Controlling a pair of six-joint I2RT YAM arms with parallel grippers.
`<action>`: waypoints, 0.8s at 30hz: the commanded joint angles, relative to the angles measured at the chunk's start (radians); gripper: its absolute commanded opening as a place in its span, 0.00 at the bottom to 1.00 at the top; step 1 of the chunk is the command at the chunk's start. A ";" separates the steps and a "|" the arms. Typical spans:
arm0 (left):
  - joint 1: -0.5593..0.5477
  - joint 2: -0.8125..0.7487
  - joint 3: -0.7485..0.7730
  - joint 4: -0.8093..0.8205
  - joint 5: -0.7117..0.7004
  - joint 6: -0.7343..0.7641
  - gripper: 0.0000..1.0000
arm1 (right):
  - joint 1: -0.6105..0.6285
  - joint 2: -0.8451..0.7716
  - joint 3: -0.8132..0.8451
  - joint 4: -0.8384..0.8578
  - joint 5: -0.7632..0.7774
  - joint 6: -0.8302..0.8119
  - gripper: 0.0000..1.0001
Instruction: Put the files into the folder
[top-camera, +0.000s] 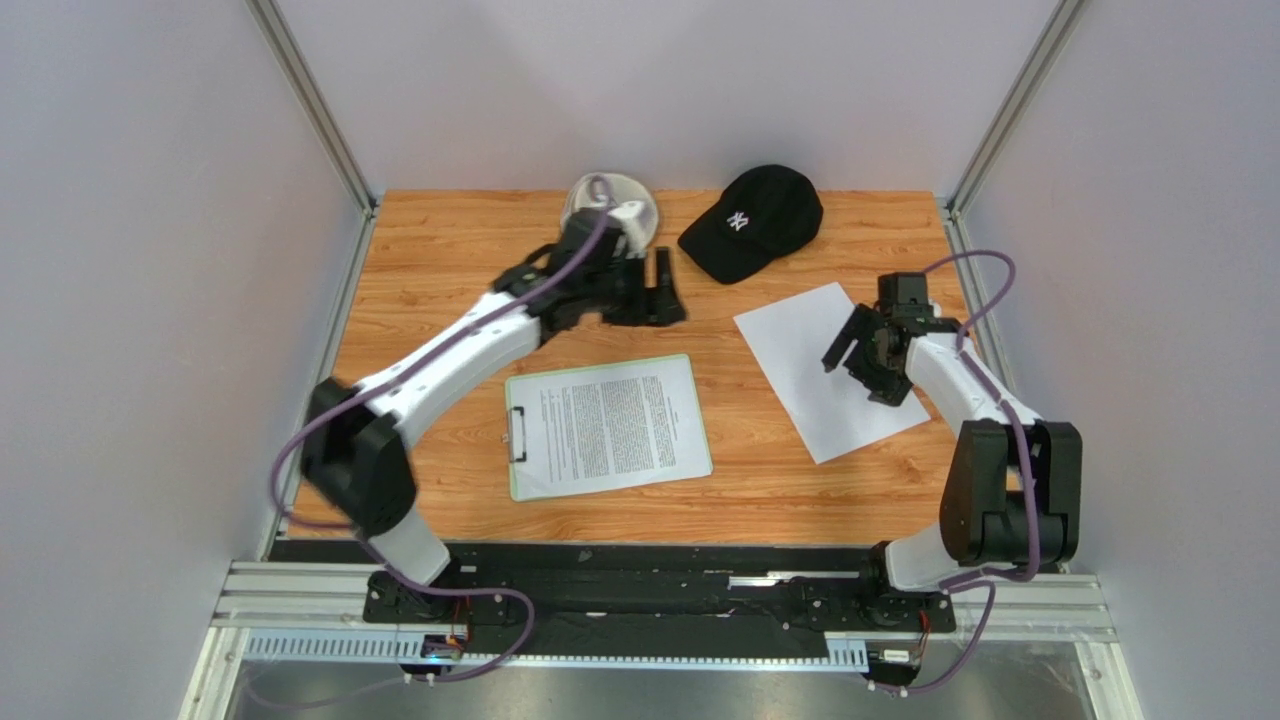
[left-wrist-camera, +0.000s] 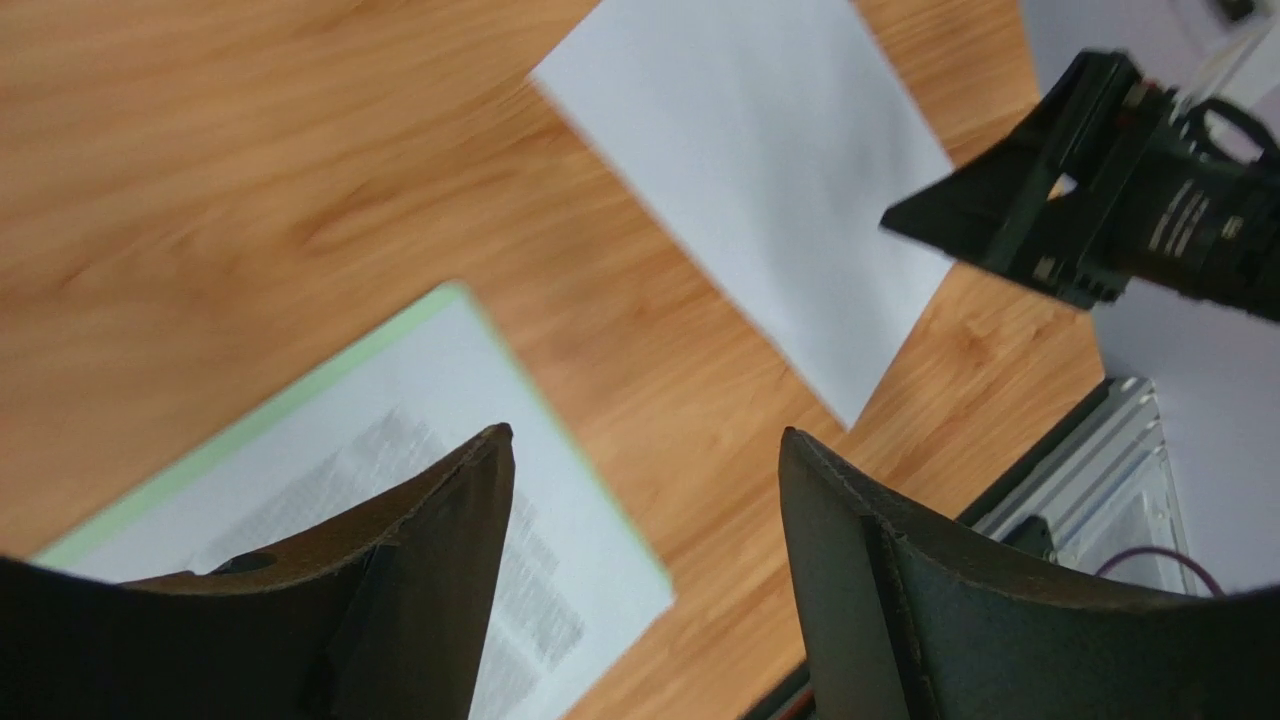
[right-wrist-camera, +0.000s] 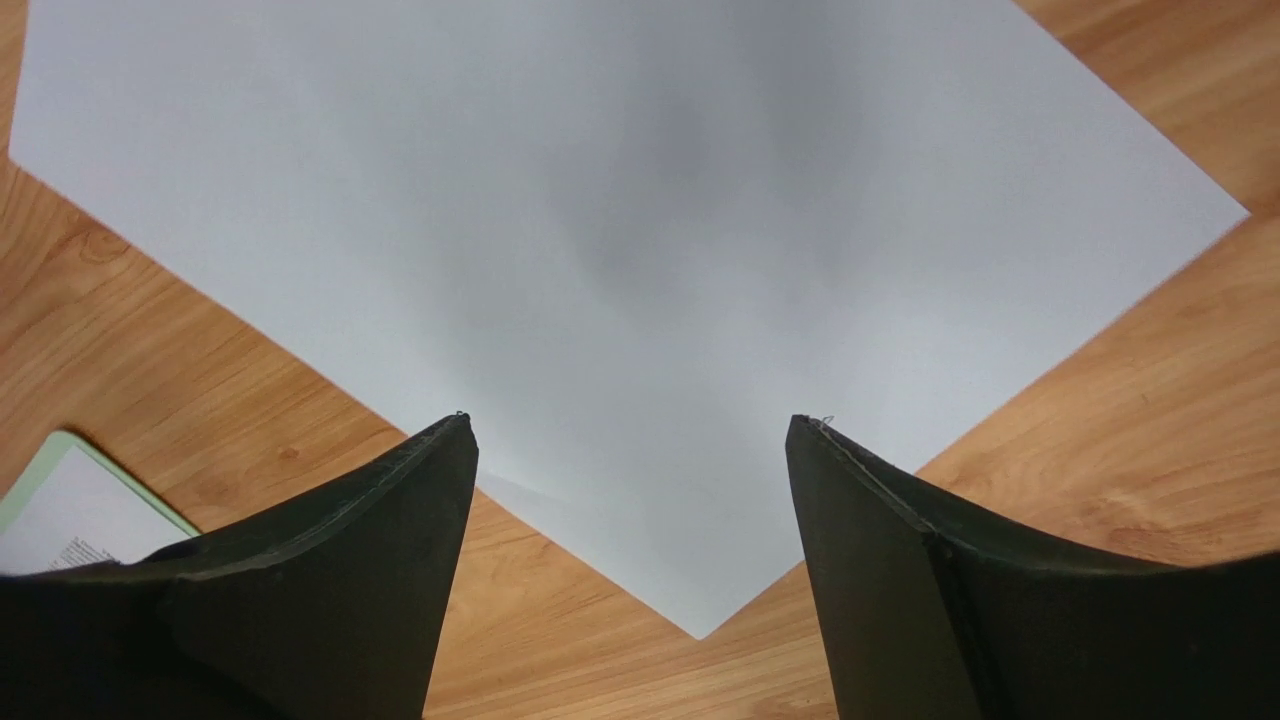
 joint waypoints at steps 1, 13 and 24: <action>-0.150 0.368 0.228 0.303 0.046 -0.035 0.72 | -0.113 -0.100 -0.086 -0.035 -0.041 0.074 0.80; -0.243 0.986 0.841 0.315 0.103 -0.366 0.59 | -0.225 -0.353 -0.424 0.083 -0.404 0.218 0.82; -0.243 1.000 0.757 0.152 0.049 -0.546 0.56 | -0.214 -0.372 -0.505 0.138 -0.371 0.247 0.80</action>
